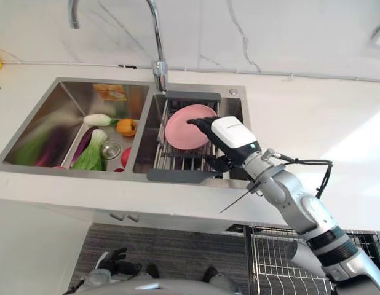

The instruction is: Place the dishes in the dishwasher.

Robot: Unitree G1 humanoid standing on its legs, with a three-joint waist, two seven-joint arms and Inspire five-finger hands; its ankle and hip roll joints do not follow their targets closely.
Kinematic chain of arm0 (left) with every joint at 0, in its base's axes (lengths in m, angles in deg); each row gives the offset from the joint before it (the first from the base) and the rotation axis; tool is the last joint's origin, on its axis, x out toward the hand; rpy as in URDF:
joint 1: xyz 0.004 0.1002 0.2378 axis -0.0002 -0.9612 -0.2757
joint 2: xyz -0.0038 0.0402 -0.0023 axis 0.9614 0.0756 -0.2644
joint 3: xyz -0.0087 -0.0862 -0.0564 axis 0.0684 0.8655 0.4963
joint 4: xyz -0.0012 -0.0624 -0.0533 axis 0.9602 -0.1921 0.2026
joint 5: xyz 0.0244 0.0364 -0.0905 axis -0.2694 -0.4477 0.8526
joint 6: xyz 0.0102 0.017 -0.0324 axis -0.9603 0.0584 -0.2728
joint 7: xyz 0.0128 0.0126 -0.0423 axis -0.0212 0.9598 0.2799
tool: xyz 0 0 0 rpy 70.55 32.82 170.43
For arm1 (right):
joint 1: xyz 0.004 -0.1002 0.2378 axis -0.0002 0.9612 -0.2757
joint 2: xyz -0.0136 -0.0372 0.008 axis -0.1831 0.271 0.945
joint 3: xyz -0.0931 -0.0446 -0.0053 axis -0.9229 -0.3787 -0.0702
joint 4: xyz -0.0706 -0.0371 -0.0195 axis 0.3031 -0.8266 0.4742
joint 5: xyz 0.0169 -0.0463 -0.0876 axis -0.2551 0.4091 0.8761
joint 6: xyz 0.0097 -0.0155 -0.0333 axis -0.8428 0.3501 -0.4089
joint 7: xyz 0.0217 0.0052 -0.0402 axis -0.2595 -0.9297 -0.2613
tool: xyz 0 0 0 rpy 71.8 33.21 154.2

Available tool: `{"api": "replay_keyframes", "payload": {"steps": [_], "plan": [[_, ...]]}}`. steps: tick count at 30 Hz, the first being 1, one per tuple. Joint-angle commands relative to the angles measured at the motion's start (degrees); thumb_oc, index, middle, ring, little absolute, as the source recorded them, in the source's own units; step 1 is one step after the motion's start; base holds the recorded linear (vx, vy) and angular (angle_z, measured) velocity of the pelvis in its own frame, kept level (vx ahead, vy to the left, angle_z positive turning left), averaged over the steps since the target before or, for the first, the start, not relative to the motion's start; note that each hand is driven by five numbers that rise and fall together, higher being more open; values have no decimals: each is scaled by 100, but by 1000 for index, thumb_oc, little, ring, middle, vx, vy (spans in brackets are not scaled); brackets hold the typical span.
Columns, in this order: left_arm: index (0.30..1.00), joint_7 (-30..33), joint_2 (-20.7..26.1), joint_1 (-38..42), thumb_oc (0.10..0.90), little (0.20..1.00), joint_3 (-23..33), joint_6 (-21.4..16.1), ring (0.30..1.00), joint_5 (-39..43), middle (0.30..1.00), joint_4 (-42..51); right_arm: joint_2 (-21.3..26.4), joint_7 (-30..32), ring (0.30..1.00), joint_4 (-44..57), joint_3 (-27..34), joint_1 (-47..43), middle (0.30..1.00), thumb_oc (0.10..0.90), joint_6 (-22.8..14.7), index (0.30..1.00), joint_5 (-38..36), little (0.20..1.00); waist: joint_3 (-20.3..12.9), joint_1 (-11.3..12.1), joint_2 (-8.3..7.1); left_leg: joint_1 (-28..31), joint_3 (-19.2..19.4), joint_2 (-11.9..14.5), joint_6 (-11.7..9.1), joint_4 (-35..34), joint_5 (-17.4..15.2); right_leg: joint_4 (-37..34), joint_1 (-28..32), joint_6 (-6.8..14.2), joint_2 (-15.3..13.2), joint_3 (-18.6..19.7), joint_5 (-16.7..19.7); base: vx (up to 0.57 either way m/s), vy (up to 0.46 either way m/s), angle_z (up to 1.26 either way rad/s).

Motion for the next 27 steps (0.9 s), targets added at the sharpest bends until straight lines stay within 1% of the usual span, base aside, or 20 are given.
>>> {"api": "replay_keyframes", "payload": {"steps": [1, 5, 6, 7, 8, 9, 10, 12, 13, 14, 17, 18, 20, 21, 22, 23, 24, 27], "plan": [[900, 125, 178, 176, 800, 900, -233, -3, 900, -205, 900, -177, -264, 414, 900, 191, -56, -840, 900, 800, -28, 900, 539, 900, -100, 139, -304, 13, 14, 146, -229, -18, 185, -200, 70, 756, -642, 271, 353, 19, 9, 4], [900, 162, 118, 195, 800, 900, -318, -13, 900, -156, 900, -108, -550, 613, 900, -368, -393, -1025, 900, 800, 114, 900, 1073, 900, -99, 206, -274, 4, -40, 126, -223, -26, 185, -211, 120, 758, -660, 205, 340, 9, 6, 4], [900, 178, 105, 209, 800, 900, -371, -10, 900, -160, 900, -120, -645, 722, 900, -550, -539, -1175, 900, 800, 210, 900, 1413, 900, -101, 248, -273, 6, -76, 109, -219, -31, 175, -212, 135, 761, -673, 176, 340, 18, 13, 17], [900, 198, 100, 222, 800, 900, -381, -5, 900, -157, 900, -122, -709, 789, 900, -629, -606, -1256, 900, 800, 256, 900, 1564, 900, -93, 255, -267, 2, -86, 101, -216, -31, 174, -210, 141, 762, -680, 165, 338, 13, 9, 19], [900, 200, 101, 225, 800, 900, -372, -5, 900, -156, 900, -123, -725, 810, 900, -658, -626, -1278, 900, 800, 257, 900, 1580, 900, -88, 243, -269, 1, -89, 100, -215, -29, 173, -209, 143, 763, -681, 161, 338, 9, 12, 15], [900, 224, 92, 232, 800, 900, -414, -4, 900, -159, 900, -149, -774, 924, 900, -850, -752, -1412, 900, 800, 340, 900, 1946, 900, -89, 285, -261, -11, -110, 82, -215, -30, 170, -213, 151, 767, -691, 141, 344, 9, 9, 10], [900, 226, 90, 235, 800, 900, -403, -5, 900, -158, 900, -151, -794, 958, 900, -895, -781, -1442, 900, 800, 340, 900, 1965, 900, -86, 272, -262, -12, -112, 81, -214, -29, 170, -214, 152, 768, -692, 139, 345, 26, 15, 6], [900, 256, 70, 263, 800, 900, -440, 17, 900, -159, 900, -170, -881, 1031, 900, -1075, -944, -1632, 900, 800, 489, 900, 2413, 900, -89, 316, -249, -31, -155, 58, -214, -42, 171, -229, 160, 776, -712, 111, 354, 18, 10, 6], [900, 257, 68, 267, 800, 900, -433, 17, 900, -159, 900, -172, -894, 1045, 900, -1096, -960, -1648, 900, 800, 493, 900, 2429, 900, -87, 305, -249, -33, -160, 56, -213, -43, 172, -232, 162, 777, -713, 106, 355, 13, 14, 8], [900, 280, 53, 277, 800, 900, -454, 23, 900, -152, 900, -202, -982, 1093, 900, -1197, -1013, -1703, 900, 800, 574, 900, 2611, 900, -99, 334, -234, -38, -179, 39, -210, -50, 168, -243, 178, 778, -723, 95, 353, 12, 11, 15], [900, 292, 54, 279, 800, 900, -452, 25, 900, -149, 900, -218, -1020, 1099, 900, -1285, -1067, -1761, 900, 800, 602, 900, 2717, 900, -104, 348, -231, -44, -197, 35, -211, -51, 168, -247, 184, 778, -729, 80, 350, 16, 9, 14], [900, 313, 51, 277, 800, 900, -480, 25, 900, -136, 900, -238, -1079, 1173, 900, -1526, -1149, -1909, 900, 800, 745, 900, 2997, 900, -113, 373, -211, -49, -234, 17, -210, -62, 170, -245, 210, 778, -751, 29, 351, 17, 17, 4], [900, 313, 51, 280, 800, 900, -477, 23, 900, -135, 900, -242, -1089, 1185, 900, -1546, -1159, -1921, 900, 800, 748, 900, 3005, 900, -110, 366, -212, -49, -238, 16, -209, -63, 171, -245, 212, 779, -752, 25, 351, 15, 12, 5], [900, 339, 39, 297, 800, 900, -494, 28, 900, -99, 900, -254, -1169, 1249, 575, -1761, -1204, -2022, 575, 584, 886, 575, 3154, 575, -114, 386, -203, -59, -259, -4, -207, -72, 170, -236, 227, 779, -771, 2, 351, 12, 6, 6], [900, 339, 39, 297, 800, 900, -494, 28, 900, -99, 900, -254, -1169, 1249, 575, -1761, -1204, -2022, 575, 584, 886, 575, 3154, 575, -114, 386, -203, -59, -259, -4, -207, -72, 170, -236, 227, 779, -771, 2, 351, 16, 10, 9], [900, 350, 36, 308, 800, 900, -514, 33, 900, -98, 900, -242, -1216, 1281, 486, -1861, -1206, -2064, 486, 524, 962, 486, 3196, 486, -115, 393, -195, -59, -264, -9, -205, -81, 171, -227, 227, 783, -780, -20, 346, 10, 8, 6], [900, 357, 28, 309, 800, 900, -516, 35, 900, -91, 900, -246, -1229, 1325, 300, -1966, -1185, -2066, 300, 400, 1049, 300, 3223, 300, -120, 395, -190, -60, -271, -12, -206, -81, 170, -225, 233, 784, -789, -31, 348, 19, 10, 6], [900, 348, 21, 318, 800, 900, -559, 39, 900, -110, 900, -258, -1221, 1409, 300, -2133, -1186, -2160, 300, 400, 1168, 300, 3420, 300, -134, 400, -182, -61, -298, -21, -204, -91, 167, -228, 264, 788, -801, -62, 344, 32, 4, 4]]}}
